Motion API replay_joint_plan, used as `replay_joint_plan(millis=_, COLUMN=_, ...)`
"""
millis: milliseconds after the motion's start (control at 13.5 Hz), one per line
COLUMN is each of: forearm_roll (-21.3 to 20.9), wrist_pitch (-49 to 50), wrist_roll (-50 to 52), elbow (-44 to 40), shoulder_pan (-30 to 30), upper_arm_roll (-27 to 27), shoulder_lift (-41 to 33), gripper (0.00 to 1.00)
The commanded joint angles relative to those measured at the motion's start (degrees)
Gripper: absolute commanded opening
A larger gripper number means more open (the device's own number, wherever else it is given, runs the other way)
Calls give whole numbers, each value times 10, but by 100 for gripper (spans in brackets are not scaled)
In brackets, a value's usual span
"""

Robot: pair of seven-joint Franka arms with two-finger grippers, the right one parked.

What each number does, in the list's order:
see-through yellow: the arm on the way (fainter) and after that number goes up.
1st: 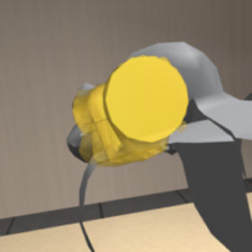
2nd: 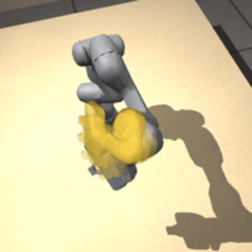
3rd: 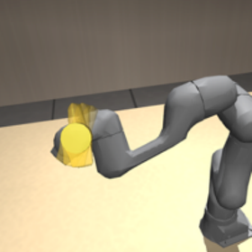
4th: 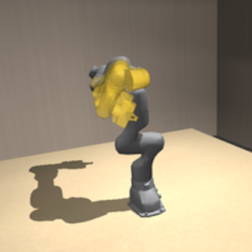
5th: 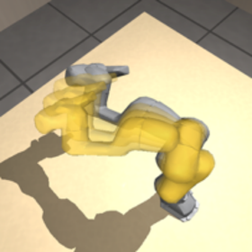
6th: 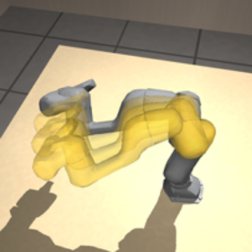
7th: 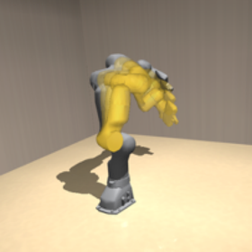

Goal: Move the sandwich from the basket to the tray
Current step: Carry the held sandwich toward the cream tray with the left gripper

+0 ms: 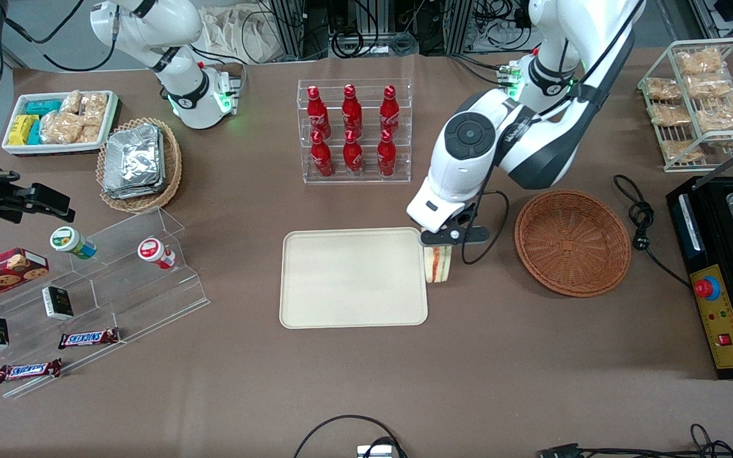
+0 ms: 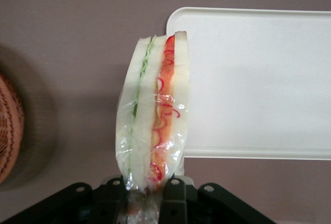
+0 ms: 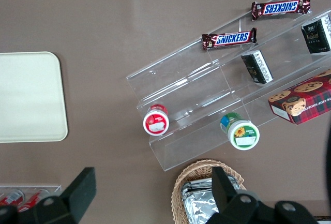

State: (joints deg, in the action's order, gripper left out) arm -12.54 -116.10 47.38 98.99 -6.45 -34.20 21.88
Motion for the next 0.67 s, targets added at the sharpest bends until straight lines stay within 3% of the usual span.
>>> replay_joint_plan(millis=0, forearm_roll=-44, wrist_pitch=15, wrist_roll=55, elbow=-60, shoulder_pan=-27, upper_arm_roll=1, shoulder_lift=58, gripper=23)
replay_joint_plan(millis=593, forearm_roll=-103, wrist_pitch=8, wrist_roll=102, elbow=-116, shoulder_pan=-69, upper_arm_roll=4, shoulder_lift=156, gripper=24)
